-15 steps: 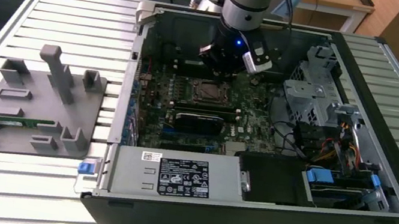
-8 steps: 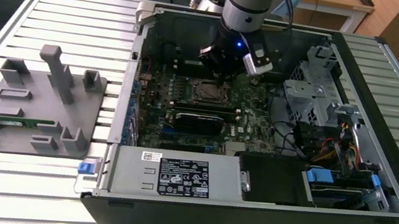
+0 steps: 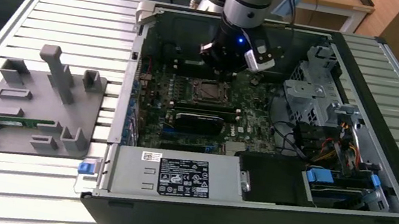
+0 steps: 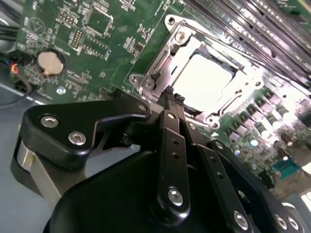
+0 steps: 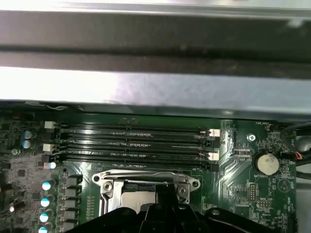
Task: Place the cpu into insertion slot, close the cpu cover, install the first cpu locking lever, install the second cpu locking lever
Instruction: 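Install the second cpu locking lever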
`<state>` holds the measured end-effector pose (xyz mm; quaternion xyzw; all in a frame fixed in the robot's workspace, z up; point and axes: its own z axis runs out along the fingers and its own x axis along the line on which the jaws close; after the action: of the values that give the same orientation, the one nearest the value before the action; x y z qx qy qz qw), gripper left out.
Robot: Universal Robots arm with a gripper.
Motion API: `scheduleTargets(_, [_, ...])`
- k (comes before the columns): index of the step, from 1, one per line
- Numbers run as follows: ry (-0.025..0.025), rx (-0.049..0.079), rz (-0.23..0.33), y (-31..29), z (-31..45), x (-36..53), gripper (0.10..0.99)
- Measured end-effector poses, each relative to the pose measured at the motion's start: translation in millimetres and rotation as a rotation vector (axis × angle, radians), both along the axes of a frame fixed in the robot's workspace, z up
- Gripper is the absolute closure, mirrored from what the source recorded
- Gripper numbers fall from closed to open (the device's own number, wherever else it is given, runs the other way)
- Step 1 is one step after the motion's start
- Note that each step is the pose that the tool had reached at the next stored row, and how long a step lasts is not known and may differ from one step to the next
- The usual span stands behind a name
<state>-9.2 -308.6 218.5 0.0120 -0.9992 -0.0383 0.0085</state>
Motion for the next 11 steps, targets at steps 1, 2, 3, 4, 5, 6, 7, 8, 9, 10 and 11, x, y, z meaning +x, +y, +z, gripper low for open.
scheduleTargets(1, [-0.0001, 0.0, 0.0, 0.0, 2.6, 0.0, 0.98])
scheduleTargets(2, [-0.0001, 0.0, 0.0, 0.0, 6.0, 0.0, 0.98])
scheduleTargets(3, [-0.0002, 0.0, 0.0, 0.0, 10.2, 0.0, 0.98])
scheduleTargets(4, [0.0, 0.0, 0.0, 0.0, 14.8, 0.0, 0.98])
scheduleTargets(5, [-0.0001, 0.0, 0.0, 0.0, 19.3, 0.0, 0.98])
scheduleTargets(6, [-0.0002, 0.0, 0.0, 0.0, 24.2, 0.0, 0.98])
scheduleTargets(7, [-0.0001, 0.0, 0.0, 0.0, 28.6, 0.0, 0.98])
scheduleTargets(8, [-0.0002, 0.0, 0.0, -0.1, 32.1, 0.1, 0.98])
scheduleTargets(9, [-0.0002, 0.0, 0.0, -0.9, 33.3, 0.1, 0.98])
scheduleTargets(10, [-0.0002, 0.0, 0.0, -1.4, 33.3, 0.0, 0.98])
scheduleTargets(11, [-0.0001, 0.0, 0.0, -2.3, 33.3, 0.0, 0.98])
